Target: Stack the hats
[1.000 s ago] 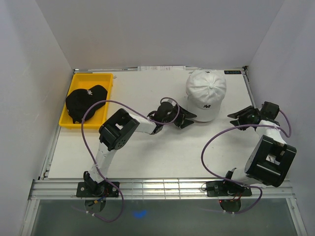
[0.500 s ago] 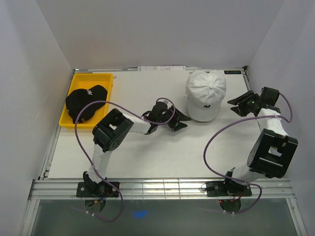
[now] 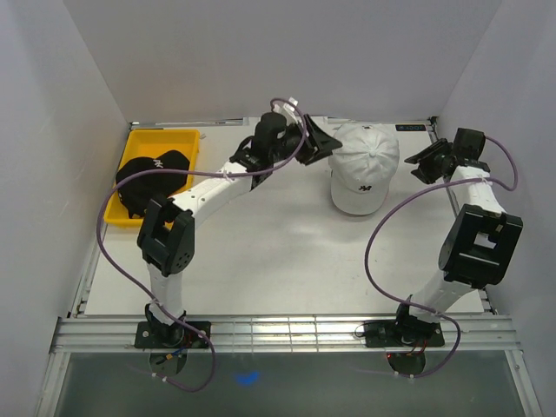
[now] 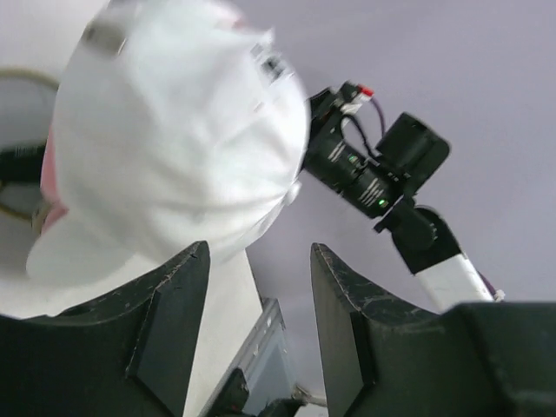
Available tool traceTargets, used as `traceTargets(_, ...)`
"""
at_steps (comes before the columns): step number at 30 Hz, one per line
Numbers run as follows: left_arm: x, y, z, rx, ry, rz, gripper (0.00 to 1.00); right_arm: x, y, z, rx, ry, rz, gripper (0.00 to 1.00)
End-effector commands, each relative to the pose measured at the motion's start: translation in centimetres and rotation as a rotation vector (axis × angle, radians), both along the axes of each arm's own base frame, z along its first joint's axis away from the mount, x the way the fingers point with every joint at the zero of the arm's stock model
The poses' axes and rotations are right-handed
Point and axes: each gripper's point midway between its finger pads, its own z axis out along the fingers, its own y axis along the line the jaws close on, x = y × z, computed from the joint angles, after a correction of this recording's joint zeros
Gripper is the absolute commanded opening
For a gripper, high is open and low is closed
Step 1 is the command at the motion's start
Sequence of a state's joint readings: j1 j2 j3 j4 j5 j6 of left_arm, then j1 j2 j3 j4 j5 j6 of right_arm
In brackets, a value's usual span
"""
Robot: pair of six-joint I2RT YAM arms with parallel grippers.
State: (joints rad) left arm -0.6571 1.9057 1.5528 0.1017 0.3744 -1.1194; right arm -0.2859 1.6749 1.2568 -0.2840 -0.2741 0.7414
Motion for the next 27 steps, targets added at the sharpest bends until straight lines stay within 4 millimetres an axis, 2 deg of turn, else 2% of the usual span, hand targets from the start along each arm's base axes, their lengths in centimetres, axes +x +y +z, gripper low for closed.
traceTargets(1, 3.9, 1.4, 2.4, 0.135, -0.125, 0.078, 0.6, 3.0, -0.2, 2.1, -0.058, -0.066, -0.043, 0.5)
traceTargets(3, 5.8, 2.0, 3.3, 0.165, -0.165, 0.11, 0.61, 3.9, 0.0, 1.8, -0.077, -0.062, -0.046, 0.5)
traceTargets(4, 6.8, 2.0, 5.8, 0.142, -0.221, 0.124, 0.61, 4.7, 0.7, 2.4, -0.084, -0.08, -0.033, 0.51)
traceTargets(5, 8.2, 1.9, 3.9, 0.185, -0.215, 0.123, 0.62, 5.2, 0.7, 1.7, -0.091, -0.067, -0.031, 0.51)
traceTargets(6, 8.9, 1.8, 3.9, 0.194, -0.229, 0.121, 0.62, 5.6, 1.1, 1.7, -0.093, -0.067, -0.022, 0.51)
traceTargets(7, 9.7, 1.5, 5.9, 0.172, -0.278, 0.119, 0.62, 6.0, 1.8, 1.8, -0.095, -0.07, -0.001, 0.51)
traceTargets(8, 10.5, 0.8, 3.6, 0.198, -0.27, 0.086, 0.62, 6.7, 2.0, 1.7, -0.105, -0.062, 0.009, 0.52)
traceTargets(10, 11.2, 0.2, 3.8, 0.19, -0.31, 0.07, 0.62, 7.3, 3.3, 1.7, -0.125, -0.062, 0.043, 0.52)
traceTargets(12, 11.7, -0.4, 2.2, 0.202, -0.325, 0.048, 0.62, 7.8, 4.2, 1.6, -0.151, -0.066, 0.067, 0.52)
traceTargets(14, 11.9, -0.7, 1.5, 0.2, -0.339, 0.034, 0.62, 8.1, 5.1, 1.5, -0.158, -0.065, 0.095, 0.52)
traceTargets(15, 12.0, -1.0, 0.7, 0.207, -0.344, 0.021, 0.62, 8.0, 6.0, 1.3, -0.166, -0.058, 0.122, 0.52)
traceTargets(19, 12.0, -1.3, -0.2, 0.204, -0.353, 0.004, 0.62, 7.0, 7.7, 1.0, -0.172, -0.068, 0.161, 0.52)
traceTargets(20, 12.0, -1.3, -0.2, 0.205, -0.353, 0.007, 0.62, 6.6, 8.1, 1.7, -0.166, -0.084, 0.168, 0.52)
traceTargets(21, 12.1, -1.2, -0.4, 0.211, -0.349, 0.012, 0.62, 5.9, 8.6, 1.0, -0.16, -0.07, 0.179, 0.52)
traceTargets(23, 12.1, -1.1, -0.6, 0.219, -0.345, 0.015, 0.62, 5.4, 9.5, 1.6, -0.15, -0.088, 0.194, 0.52)
traceTargets(25, 12.2, -0.9, -0.8, 0.233, -0.335, 0.027, 0.62, 4.6, 10.3, 1.0, -0.138, -0.074, 0.208, 0.52)
traceTargets(26, 12.2, -0.8, -0.9, 0.239, -0.333, 0.03, 0.61, 4.4, 10.5, 1.5, -0.132, -0.088, 0.211, 0.51)
traceTargets(27, 12.4, -0.7, -1.0, 0.245, -0.331, 0.034, 0.61, 3.8, 12.2, 1.5, -0.126, -0.092, 0.244, 0.51)
